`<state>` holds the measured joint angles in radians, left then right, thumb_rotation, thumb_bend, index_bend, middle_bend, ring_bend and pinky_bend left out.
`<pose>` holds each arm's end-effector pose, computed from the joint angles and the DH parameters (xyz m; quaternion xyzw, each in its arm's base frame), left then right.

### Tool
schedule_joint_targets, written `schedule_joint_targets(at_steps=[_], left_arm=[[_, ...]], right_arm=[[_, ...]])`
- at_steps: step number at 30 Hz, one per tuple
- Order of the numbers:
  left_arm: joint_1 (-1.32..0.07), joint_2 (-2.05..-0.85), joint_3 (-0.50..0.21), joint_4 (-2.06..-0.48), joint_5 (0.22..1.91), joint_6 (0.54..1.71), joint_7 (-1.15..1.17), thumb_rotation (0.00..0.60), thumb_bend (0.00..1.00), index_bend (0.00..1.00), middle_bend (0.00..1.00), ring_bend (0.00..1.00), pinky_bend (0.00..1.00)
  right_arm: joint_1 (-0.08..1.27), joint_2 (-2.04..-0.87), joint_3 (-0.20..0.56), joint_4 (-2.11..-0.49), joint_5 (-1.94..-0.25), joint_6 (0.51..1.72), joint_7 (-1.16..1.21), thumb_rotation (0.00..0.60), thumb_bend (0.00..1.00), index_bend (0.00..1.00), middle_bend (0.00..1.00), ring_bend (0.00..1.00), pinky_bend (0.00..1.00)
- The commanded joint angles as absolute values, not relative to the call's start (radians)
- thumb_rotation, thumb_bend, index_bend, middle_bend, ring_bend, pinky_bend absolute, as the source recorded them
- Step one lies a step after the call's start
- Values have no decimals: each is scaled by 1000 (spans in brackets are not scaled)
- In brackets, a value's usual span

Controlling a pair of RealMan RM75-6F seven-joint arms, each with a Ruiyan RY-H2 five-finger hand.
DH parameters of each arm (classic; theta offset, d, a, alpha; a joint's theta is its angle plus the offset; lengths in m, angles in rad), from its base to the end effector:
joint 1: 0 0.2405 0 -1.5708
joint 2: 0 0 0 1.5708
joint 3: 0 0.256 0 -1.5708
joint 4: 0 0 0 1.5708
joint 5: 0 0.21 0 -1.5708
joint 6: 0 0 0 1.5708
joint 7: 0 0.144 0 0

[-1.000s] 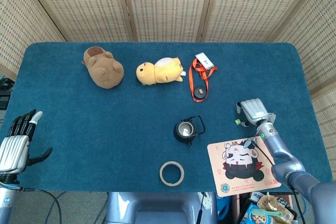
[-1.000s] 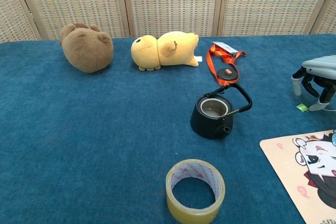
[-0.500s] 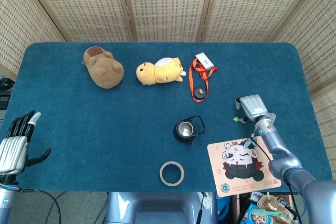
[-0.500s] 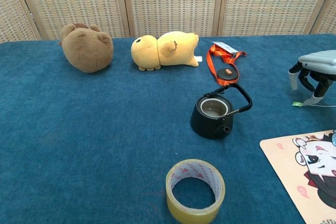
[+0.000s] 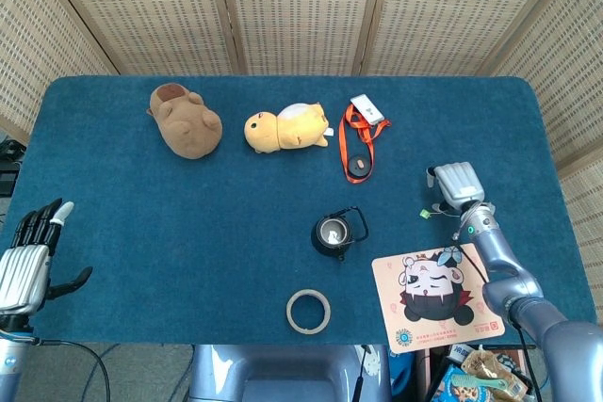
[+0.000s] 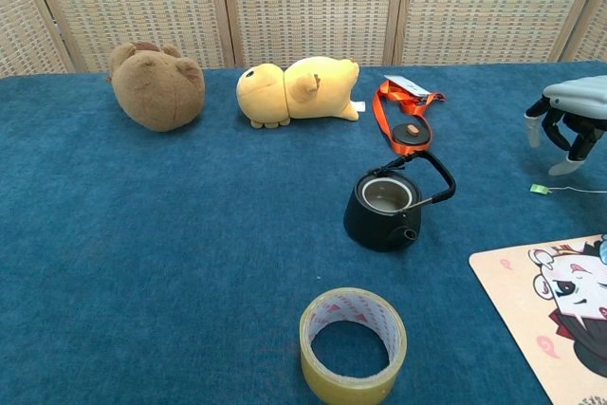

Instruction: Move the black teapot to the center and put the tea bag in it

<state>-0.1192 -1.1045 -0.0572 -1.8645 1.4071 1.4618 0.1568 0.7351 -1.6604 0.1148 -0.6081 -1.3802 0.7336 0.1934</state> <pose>-0.2663 0.1867 0.1448 -0.5740 -0.4301 -0.3984 0.5716 -0.3030 -0.4264 0.0398 0.7223 -0.3602 0.2494 0.5351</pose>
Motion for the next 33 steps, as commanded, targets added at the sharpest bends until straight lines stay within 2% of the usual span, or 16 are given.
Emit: schedule_joint_targets(at_steps=[1,14,25,33], left_arm=[[-120,-1105,-57,-1863,1408,1459,156,600,260,0,0,0,0],[-123,-1109,-60,-1855,1401,1450,153,600,259,0,0,0,0],[-121,-1111,-58,-1849,1396,1445,148,600,259,0,0,0,0],[-122,-1113,-60,-1845,1394,1443,148,600,259,0,0,0,0]], right_arm=[[723,-1647,110,-634,-1383,745,189,600,264,526,751,863,957],[709,-1613,99,-759,-1372,734,128,600,264,528,750,864,957],[714,-1623,102,-757,-1361,719,114,600,271,541,750,863,957],[718,-1628,104,-753,-1362,719,115,600,324,547,750,863,957]])
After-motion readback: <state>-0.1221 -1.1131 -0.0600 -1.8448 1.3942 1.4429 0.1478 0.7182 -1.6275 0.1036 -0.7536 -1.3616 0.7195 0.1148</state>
